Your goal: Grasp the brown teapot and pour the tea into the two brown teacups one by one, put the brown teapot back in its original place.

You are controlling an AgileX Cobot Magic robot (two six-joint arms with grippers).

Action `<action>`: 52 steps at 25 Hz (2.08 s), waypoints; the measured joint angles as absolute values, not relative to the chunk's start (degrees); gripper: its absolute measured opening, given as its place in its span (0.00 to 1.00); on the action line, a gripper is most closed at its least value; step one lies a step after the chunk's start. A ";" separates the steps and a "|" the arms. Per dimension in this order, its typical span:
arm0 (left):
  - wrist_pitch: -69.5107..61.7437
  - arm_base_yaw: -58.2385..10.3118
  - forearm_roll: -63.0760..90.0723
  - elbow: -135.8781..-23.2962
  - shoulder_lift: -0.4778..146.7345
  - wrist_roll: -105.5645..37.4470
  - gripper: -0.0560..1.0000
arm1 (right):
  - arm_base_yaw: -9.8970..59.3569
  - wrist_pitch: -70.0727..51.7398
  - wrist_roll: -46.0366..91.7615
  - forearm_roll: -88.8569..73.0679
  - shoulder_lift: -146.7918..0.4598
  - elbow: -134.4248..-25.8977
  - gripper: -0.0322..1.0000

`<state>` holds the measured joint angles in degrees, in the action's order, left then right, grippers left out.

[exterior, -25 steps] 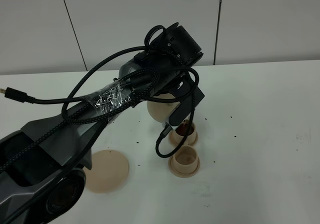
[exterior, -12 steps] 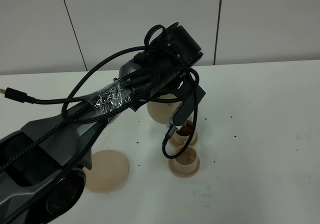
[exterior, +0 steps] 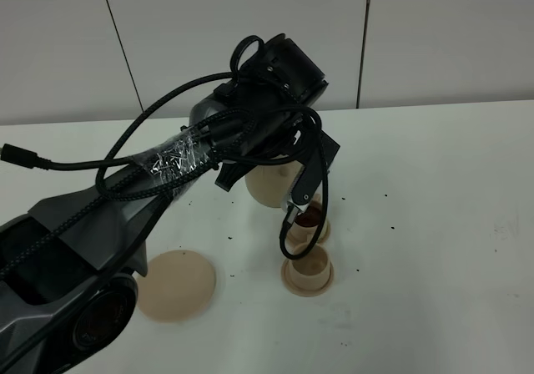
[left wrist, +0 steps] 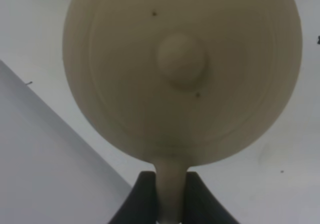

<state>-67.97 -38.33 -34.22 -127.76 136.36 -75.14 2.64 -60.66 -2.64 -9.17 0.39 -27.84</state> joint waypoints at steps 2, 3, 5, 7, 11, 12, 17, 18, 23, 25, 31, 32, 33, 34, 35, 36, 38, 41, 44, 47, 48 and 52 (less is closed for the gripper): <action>-67.97 -38.06 -33.67 -127.76 136.36 -74.19 0.21 | 2.64 -60.66 -2.64 -9.17 0.39 -27.84 0.26; -67.97 -37.93 -33.23 -127.76 136.36 -73.85 0.21 | 2.64 -60.66 -2.64 -9.17 0.39 -27.84 0.26; -67.97 -37.75 -32.90 -127.76 136.36 -73.16 0.21 | 2.64 -60.66 -2.64 -9.17 0.39 -27.84 0.26; -67.97 -37.42 -32.23 -127.76 136.36 -72.39 0.21 | 2.64 -60.66 -2.64 -9.17 0.39 -27.84 0.26; -68.04 -36.43 -29.72 -127.76 136.24 -70.92 0.21 | 2.64 -60.66 -2.64 -9.17 0.39 -27.84 0.26; -68.04 -36.06 -28.65 -127.76 136.11 -70.53 0.21 | 2.64 -60.66 -2.64 -9.17 0.39 -27.84 0.26; -68.10 -33.10 -23.03 -127.81 133.94 -66.79 0.21 | 2.64 -60.66 -2.64 -9.34 0.39 -27.84 0.26; -68.10 -32.24 -21.83 -127.81 133.56 -66.04 0.21 | 2.64 -60.66 -2.64 -9.38 0.39 -27.84 0.26; -68.10 -28.06 -14.39 -127.81 131.85 -63.27 0.21 | 2.64 -60.66 -2.64 -9.45 0.39 -27.84 0.26; -68.10 -26.97 -12.16 -127.81 131.85 -62.95 0.21 | 2.64 -60.66 -2.64 -9.54 0.39 -27.84 0.26; -68.10 -25.48 -5.20 -127.81 131.85 -62.54 0.21 | 2.64 -60.66 -2.64 -9.59 0.39 -27.84 0.26; -68.10 -25.31 -4.28 -127.81 131.85 -62.54 0.21 | 2.64 -60.66 -2.64 -9.59 0.39 -27.84 0.26; -68.10 -25.18 -3.93 -127.81 132.03 -62.54 0.21 | 2.64 -60.66 -2.64 -9.59 0.39 -27.84 0.26; -68.10 -25.18 -3.83 -127.81 132.24 -62.54 0.21 | 2.64 -60.66 -2.64 -9.59 0.39 -27.84 0.26; -68.10 -25.18 -3.71 -127.81 132.50 -62.54 0.21 | 2.64 -60.66 -2.64 -9.61 0.39 -27.84 0.26; -68.10 -25.18 -3.63 -127.81 132.64 -62.54 0.21 | 2.64 -60.66 -2.64 -9.61 0.39 -27.84 0.26; -68.10 -25.18 -3.63 -127.81 132.95 -62.54 0.21 | 2.64 -60.66 -2.64 -9.61 0.39 -27.84 0.26; -68.10 -25.18 -3.63 -127.81 132.95 -62.54 0.21 | 2.64 -60.66 -2.64 -9.61 0.39 -27.84 0.26; -68.10 -25.18 -3.56 -127.81 132.95 -62.59 0.21 | 2.64 -60.66 -2.64 -9.61 0.39 -27.84 0.26; -68.10 -25.18 -3.56 -127.81 132.95 -62.59 0.21 | 2.64 -60.66 -2.64 -9.61 0.39 -27.84 0.26; -68.10 -25.18 -3.56 -127.81 132.95 -62.59 0.21 | 2.64 -60.66 -2.64 -9.61 0.39 -27.84 0.26; -68.10 -25.30 -2.85 -127.81 132.95 -62.59 0.21 | 2.64 -60.66 -2.64 -9.61 0.39 -27.84 0.26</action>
